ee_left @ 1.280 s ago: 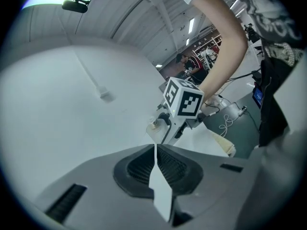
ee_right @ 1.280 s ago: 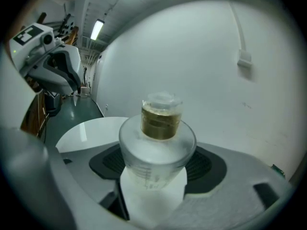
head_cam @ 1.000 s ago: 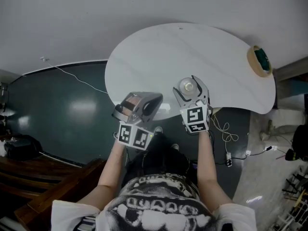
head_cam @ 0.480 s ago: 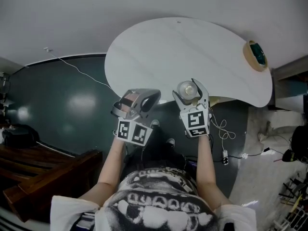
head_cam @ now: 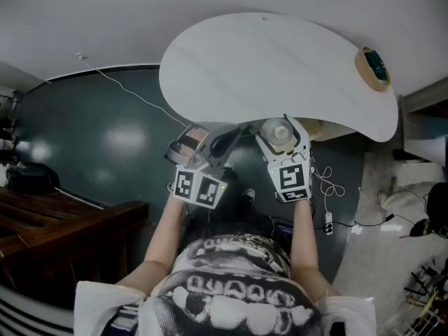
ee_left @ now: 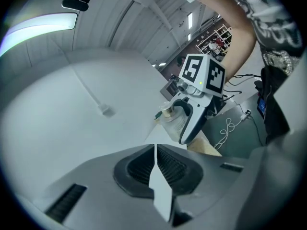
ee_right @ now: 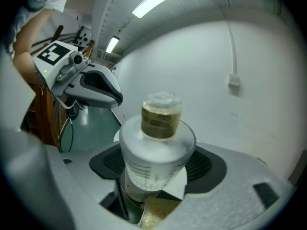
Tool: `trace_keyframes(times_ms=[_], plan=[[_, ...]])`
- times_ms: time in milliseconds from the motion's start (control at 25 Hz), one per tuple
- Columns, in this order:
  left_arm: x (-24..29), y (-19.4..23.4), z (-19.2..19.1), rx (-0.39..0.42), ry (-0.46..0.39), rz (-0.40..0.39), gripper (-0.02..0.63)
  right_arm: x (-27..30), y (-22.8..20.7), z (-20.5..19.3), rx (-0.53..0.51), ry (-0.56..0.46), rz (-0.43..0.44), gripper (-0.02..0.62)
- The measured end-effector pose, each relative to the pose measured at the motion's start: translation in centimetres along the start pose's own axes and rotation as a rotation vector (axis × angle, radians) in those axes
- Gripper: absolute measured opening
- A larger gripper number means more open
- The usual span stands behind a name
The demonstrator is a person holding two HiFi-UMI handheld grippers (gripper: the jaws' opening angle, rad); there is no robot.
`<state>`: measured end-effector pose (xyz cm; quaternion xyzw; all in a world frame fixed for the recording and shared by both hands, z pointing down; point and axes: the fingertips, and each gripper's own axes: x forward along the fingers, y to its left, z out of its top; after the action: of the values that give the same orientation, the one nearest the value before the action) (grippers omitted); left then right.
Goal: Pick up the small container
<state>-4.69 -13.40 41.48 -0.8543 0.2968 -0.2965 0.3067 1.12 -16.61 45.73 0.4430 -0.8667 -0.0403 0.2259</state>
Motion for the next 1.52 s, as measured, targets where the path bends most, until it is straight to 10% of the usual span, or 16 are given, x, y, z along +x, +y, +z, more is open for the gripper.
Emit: trace_keyframes(times_ms=[1520], plan=[[-4.1, -8.6, 7.7, 0.039, -0.043, -0.012, 0.014, -12.0, 4.9, -1.2, -0.013, -0.079, 0.012, 0.350]])
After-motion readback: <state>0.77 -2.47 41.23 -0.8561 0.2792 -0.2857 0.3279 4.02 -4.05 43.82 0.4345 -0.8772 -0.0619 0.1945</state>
